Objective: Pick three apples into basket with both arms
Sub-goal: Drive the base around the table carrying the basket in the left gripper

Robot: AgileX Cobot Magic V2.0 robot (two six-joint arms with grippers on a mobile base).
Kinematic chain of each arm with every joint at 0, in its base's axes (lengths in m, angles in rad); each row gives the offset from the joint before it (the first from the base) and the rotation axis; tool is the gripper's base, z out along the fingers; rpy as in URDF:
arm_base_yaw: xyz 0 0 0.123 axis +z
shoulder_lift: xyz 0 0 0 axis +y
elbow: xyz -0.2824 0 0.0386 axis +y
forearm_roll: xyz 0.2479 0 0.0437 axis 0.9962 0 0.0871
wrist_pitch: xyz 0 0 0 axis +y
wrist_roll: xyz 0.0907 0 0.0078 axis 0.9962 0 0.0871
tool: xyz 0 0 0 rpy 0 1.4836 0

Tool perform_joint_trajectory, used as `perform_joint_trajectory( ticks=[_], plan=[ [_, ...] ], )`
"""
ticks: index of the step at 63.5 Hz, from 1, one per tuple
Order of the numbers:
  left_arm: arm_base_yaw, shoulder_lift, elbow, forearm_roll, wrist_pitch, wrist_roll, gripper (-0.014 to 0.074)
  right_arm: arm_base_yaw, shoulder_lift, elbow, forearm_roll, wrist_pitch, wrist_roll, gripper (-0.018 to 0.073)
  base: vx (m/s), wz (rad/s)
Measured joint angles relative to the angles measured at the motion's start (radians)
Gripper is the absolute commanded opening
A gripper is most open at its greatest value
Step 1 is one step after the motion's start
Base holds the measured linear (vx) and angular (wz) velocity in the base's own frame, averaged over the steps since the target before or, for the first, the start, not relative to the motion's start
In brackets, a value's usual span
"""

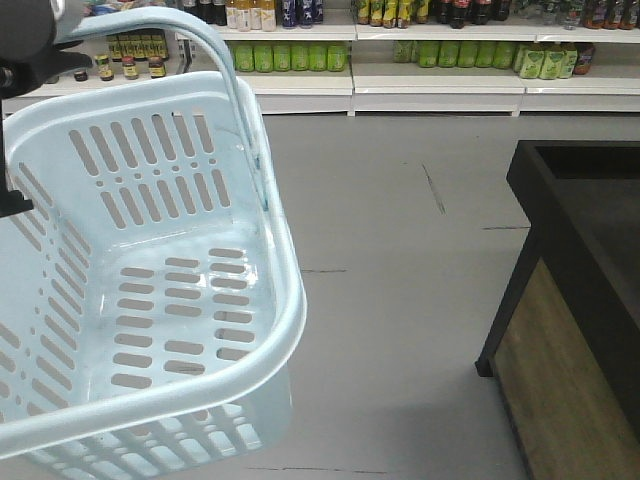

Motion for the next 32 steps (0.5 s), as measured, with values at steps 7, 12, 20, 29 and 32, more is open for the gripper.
perform_joint_trajectory(
  ticks=[7, 12, 20, 29, 32],
  plan=[
    [0.0, 0.0, 0.0, 0.0, 0.0, 0.0, -0.0006, 0.0, 0.0, 0.0, 0.0, 0.0, 0.0, -0.0008, 0.07, 0.01],
    [0.0, 0.0, 0.0, 0.0, 0.0, 0.0, -0.0006, 0.0, 0.0, 0.0, 0.0, 0.0, 0.0, -0.0008, 0.08, 0.02],
    [0.0, 0.0, 0.0, 0.0, 0.0, 0.0, -0.0006, 0.0, 0.0, 0.0, 0.0, 0.0, 0.0, -0.0008, 0.09, 0.02],
    [0.0, 0.0, 0.0, 0.0, 0.0, 0.0, -0.0006, 0.0, 0.0, 0.0, 0.0, 0.0, 0.0, -0.0008, 0.1, 0.01],
    [0.0, 0.0, 0.0, 0.0, 0.0, 0.0, -0.0006, 0.0, 0.0, 0.0, 0.0, 0.0, 0.0, -0.0008, 0.11, 0.0]
  ],
)
